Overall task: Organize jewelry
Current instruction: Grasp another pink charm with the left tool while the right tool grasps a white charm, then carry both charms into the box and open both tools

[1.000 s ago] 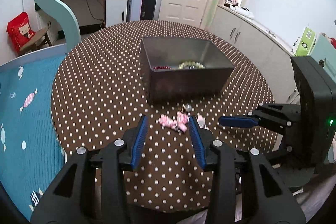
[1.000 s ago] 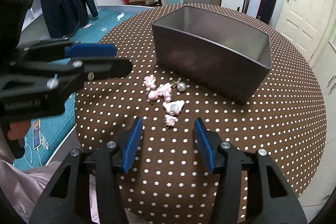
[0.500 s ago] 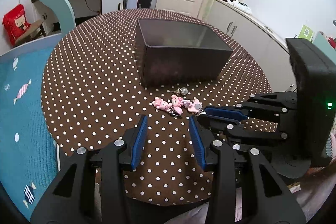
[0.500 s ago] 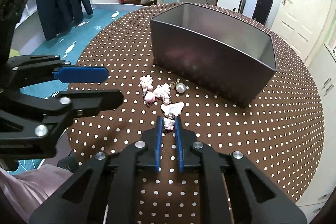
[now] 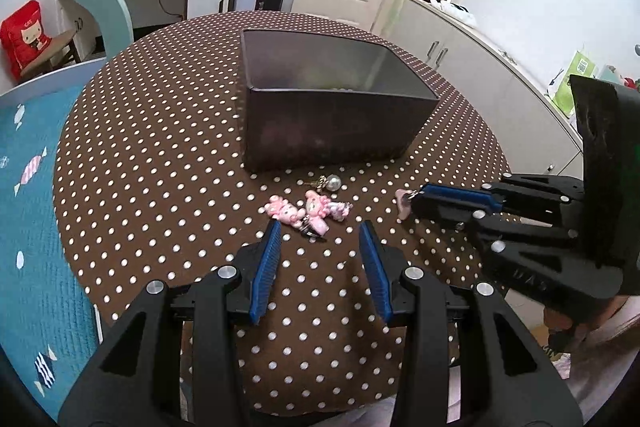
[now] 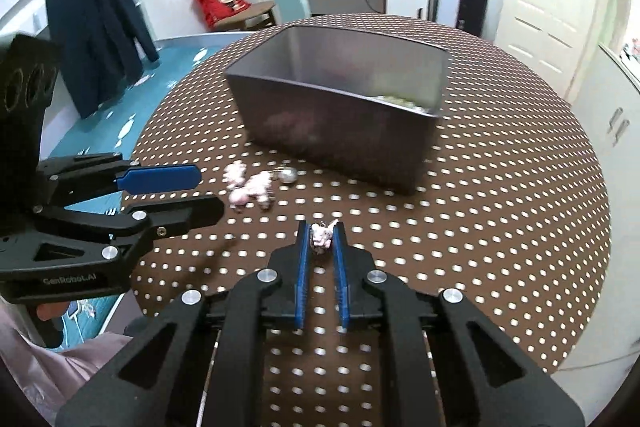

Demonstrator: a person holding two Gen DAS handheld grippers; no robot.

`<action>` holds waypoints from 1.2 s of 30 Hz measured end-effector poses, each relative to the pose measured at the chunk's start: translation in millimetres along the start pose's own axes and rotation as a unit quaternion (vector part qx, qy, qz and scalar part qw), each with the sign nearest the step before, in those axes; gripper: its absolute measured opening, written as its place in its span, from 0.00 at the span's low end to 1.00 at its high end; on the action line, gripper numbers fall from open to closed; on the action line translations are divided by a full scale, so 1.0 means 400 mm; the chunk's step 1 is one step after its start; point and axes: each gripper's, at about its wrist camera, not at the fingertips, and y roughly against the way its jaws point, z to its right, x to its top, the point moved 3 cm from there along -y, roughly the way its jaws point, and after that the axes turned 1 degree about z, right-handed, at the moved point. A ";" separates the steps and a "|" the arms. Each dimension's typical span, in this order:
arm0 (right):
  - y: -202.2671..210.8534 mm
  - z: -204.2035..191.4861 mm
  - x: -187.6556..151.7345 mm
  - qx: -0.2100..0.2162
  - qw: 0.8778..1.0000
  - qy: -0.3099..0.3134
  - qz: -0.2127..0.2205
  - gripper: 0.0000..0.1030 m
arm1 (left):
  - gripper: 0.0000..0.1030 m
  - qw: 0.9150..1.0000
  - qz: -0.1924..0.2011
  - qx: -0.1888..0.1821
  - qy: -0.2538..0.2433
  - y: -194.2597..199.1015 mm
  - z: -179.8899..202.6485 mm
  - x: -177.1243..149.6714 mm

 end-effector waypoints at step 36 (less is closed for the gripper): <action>0.083 0.081 0.029 -0.010 0.998 -0.027 0.047 0.10 | 0.11 0.998 0.003 0.062 -0.013 0.006 0.023 0.049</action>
